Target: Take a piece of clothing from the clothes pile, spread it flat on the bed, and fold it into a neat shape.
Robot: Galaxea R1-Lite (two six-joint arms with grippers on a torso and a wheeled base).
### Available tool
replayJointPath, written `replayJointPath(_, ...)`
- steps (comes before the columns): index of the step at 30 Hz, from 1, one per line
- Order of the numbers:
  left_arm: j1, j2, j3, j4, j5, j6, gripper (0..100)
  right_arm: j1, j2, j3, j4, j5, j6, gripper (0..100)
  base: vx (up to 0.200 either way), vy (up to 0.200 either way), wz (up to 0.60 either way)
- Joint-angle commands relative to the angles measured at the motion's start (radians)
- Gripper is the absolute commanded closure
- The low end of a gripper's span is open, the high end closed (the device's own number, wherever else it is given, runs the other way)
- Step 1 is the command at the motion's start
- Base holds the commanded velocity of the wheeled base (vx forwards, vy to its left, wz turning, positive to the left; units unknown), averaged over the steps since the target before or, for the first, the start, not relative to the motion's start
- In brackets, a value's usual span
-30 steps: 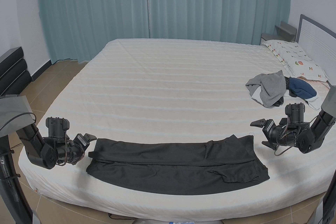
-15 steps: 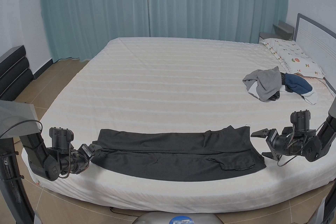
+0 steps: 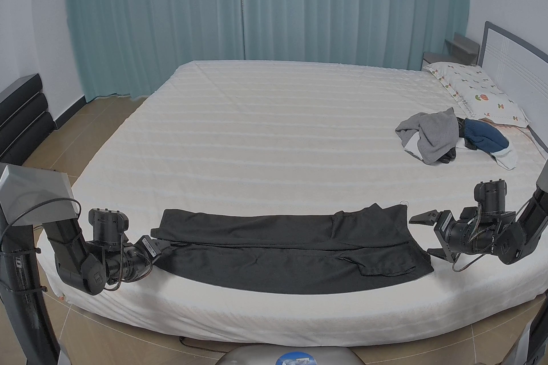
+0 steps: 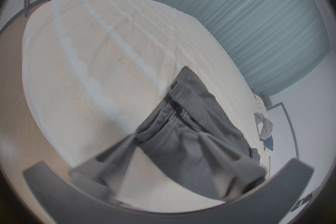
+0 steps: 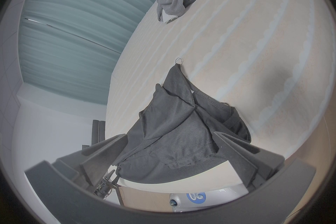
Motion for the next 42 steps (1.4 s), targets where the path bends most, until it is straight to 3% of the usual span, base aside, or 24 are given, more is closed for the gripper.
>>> replayJointPath(1,0.002,0.008,0.034,-0.003,0.001,0.025,100,-0.003,0.003,0.000,0.000,0.001,0.000,0,0.000,0.000,0.00)
replayJointPath(21,0.013,-0.009,0.119,0.003,0.038,0.062,100,-0.003,-0.001,0.006,0.000,0.001,0.000,0,0.000,0.000,0.00)
replayJointPath(22,0.013,-0.009,0.119,0.003,0.040,0.062,0,-0.003,-0.001,0.006,0.000,0.001,0.000,0,0.000,0.000,0.00)
replayJointPath(36,0.093,-0.181,0.084,-0.002,-0.006,0.062,0,-0.006,-0.008,0.003,0.000,0.001,0.002,0,0.000,0.000,0.00)
replayJointPath(42,0.070,-0.169,0.054,-0.002,-0.105,0.183,0,-0.006,-0.001,0.002,0.000,0.001,0.002,0,0.000,0.000,0.00)
